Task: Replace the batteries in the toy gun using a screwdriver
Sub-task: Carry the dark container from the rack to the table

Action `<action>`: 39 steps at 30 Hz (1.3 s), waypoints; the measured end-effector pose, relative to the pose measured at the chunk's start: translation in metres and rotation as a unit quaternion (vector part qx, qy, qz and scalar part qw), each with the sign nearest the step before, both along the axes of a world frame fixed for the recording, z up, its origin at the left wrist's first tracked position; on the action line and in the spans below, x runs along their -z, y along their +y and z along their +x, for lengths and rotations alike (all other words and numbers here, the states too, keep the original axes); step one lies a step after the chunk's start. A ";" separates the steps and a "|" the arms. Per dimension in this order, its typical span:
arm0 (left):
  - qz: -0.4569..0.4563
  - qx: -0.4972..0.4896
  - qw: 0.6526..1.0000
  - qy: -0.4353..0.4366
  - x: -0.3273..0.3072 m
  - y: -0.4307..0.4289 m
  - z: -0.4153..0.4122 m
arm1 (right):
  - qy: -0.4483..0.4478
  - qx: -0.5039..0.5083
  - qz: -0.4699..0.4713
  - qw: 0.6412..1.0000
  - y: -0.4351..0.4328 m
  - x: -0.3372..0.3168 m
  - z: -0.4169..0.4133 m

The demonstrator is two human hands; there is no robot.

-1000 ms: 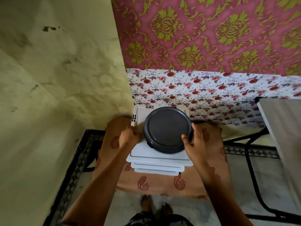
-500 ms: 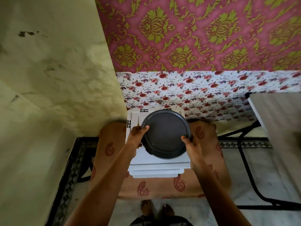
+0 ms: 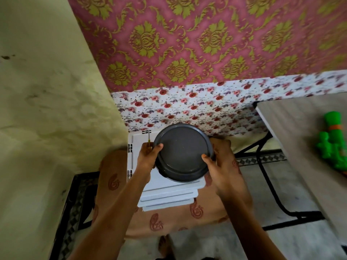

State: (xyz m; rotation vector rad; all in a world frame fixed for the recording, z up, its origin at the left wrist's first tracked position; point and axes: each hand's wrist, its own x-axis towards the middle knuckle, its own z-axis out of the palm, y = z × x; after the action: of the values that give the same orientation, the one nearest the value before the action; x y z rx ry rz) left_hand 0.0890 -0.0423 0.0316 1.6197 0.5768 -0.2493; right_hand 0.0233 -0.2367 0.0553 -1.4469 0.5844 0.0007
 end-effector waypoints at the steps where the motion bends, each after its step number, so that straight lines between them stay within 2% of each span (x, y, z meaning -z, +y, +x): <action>1: 0.005 0.004 1.000 -0.008 -0.004 -0.010 -0.004 | -0.011 0.007 0.004 1.000 -0.009 -0.003 -0.007; 5: 0.003 0.012 0.999 -0.034 -0.015 -0.055 -0.026 | -0.013 0.021 -0.019 1.000 -0.045 0.010 -0.027; 10: -0.012 0.022 0.998 -0.059 -0.022 -0.137 -0.066 | -0.028 0.054 0.017 0.998 -0.125 0.006 -0.067; 18: -0.103 -0.009 0.994 -0.047 -0.035 -0.295 -0.149 | -0.050 0.074 -0.030 0.996 -0.283 -0.012 -0.146; 23: -0.092 0.025 0.994 -0.060 -0.044 -0.367 -0.172 | -0.077 0.122 -0.003 0.990 -0.350 -0.019 -0.175; 29: -0.091 0.054 0.993 -0.060 -0.044 -0.424 -0.162 | -0.090 0.160 0.006 0.983 -0.401 -0.024 -0.176; 39: -0.119 0.079 0.988 -0.055 -0.038 -0.497 -0.104 | -0.068 0.184 -0.011 0.981 -0.473 -0.032 -0.128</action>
State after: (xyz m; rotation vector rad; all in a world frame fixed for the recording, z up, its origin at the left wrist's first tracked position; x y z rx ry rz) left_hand -0.0154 -0.5388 0.0699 1.4380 0.3214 -0.3319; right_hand -0.1051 -0.7096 0.0873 -1.3304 0.7327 -0.3941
